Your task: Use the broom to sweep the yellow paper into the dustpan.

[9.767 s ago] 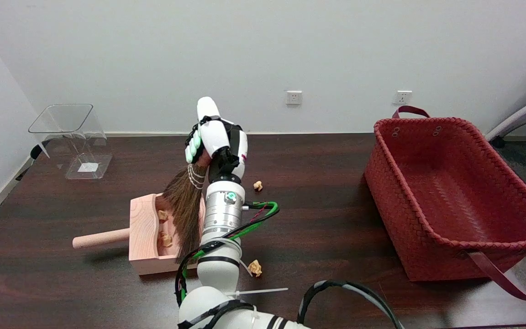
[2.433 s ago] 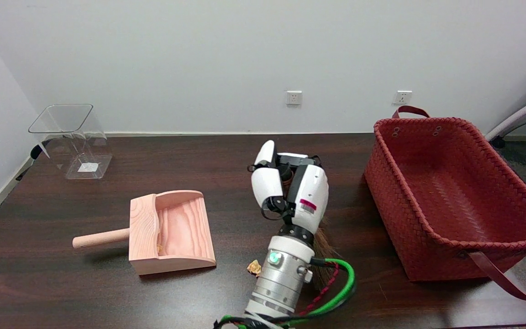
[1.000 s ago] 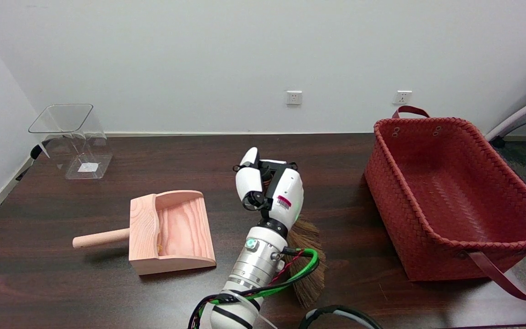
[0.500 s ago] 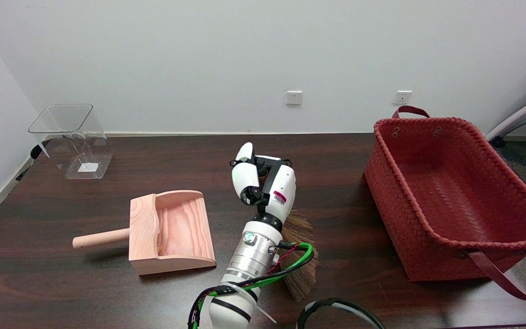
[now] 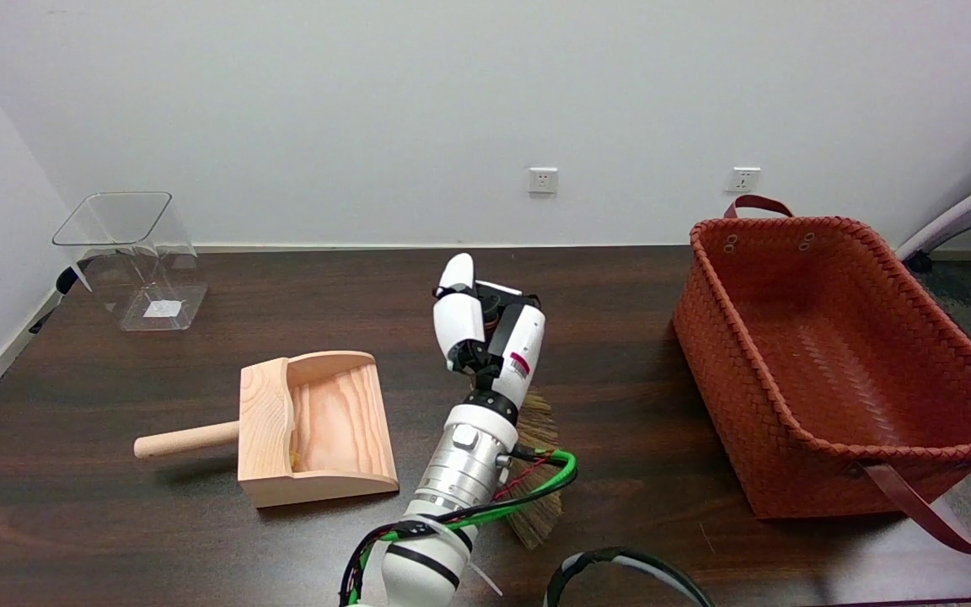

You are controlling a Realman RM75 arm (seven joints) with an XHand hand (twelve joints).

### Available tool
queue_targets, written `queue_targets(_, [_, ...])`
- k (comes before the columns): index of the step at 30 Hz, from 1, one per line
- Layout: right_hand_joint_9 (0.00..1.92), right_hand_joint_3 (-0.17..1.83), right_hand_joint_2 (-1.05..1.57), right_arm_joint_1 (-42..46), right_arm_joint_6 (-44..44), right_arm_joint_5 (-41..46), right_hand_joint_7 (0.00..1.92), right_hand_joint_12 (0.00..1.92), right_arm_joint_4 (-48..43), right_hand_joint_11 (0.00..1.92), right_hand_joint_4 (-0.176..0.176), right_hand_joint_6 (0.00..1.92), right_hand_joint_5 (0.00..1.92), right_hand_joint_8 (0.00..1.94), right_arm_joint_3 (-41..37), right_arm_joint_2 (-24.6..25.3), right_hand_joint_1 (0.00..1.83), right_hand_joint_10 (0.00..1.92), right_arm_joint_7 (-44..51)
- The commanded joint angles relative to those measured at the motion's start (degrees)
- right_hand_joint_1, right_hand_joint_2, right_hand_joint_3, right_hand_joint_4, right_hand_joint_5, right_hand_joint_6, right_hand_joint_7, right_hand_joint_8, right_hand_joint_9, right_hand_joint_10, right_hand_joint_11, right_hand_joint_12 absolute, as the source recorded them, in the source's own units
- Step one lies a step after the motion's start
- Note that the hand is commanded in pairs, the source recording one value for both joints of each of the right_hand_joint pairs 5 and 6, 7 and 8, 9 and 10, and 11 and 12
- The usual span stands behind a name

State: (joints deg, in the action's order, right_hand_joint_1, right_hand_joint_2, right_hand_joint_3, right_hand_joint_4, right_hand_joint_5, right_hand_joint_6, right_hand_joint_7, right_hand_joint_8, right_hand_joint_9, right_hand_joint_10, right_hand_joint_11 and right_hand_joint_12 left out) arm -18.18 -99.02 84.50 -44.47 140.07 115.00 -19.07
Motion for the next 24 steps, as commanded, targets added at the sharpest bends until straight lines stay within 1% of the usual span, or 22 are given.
queue_targets(1, [1.92, 0.28, 1.57, 0.6, 0.0, 0.7, 1.92, 1.92, -2.6, 1.92, 0.000, 1.92, 1.92, 1.92, 0.3, -0.1, 0.77, 1.92, -10.3])
queue_targets(3, [1.92, 0.28, 1.57, 0.7, -1.3, 0.6, 1.92, 1.92, -3.7, 1.92, 0.000, 1.92, 1.92, 1.92, 1.8, 0.6, 0.76, 1.92, -11.5])
queue_targets(4, [1.92, 0.28, 1.57, -0.2, -7.7, 2.6, 1.92, 1.92, -9.0, 1.92, 0.000, 1.92, 1.92, 1.92, 9.1, 4.2, 0.75, 1.92, -14.2])
queue_targets(5, [1.92, 0.27, 1.57, 0.7, -0.1, 0.2, 1.92, 1.92, -3.0, 1.92, 0.000, 1.92, 1.92, 1.92, 0.4, -0.1, 0.75, 1.92, -11.8])
queue_targets(7, [1.92, 0.26, 1.57, 0.6, -0.1, 0.0, 1.92, 1.92, -2.9, 1.92, 0.000, 1.92, 1.92, 1.92, 0.3, -0.2, 0.74, 1.92, -13.8])
queue_targets(16, [1.92, 0.22, 1.57, 0.7, -1.7, -1.3, 1.92, 1.92, -2.9, 1.92, 0.000, 1.92, 1.92, 1.92, 0.4, -0.2, 0.71, 1.92, -15.6])
queue_targets(18, [1.92, 0.22, 1.57, 1.3, -1.4, -1.6, 1.92, 1.92, -3.3, 1.92, 0.000, 1.92, 1.92, 1.92, 0.6, -0.6, 0.67, 1.92, -16.5])
queue_targets(24, [1.92, 0.15, 1.57, 2.8, -1.3, -4.6, 1.92, 1.92, -5.1, 1.92, 0.000, 1.92, 1.92, 1.92, 0.3, -1.1, 0.64, 1.92, -15.4])
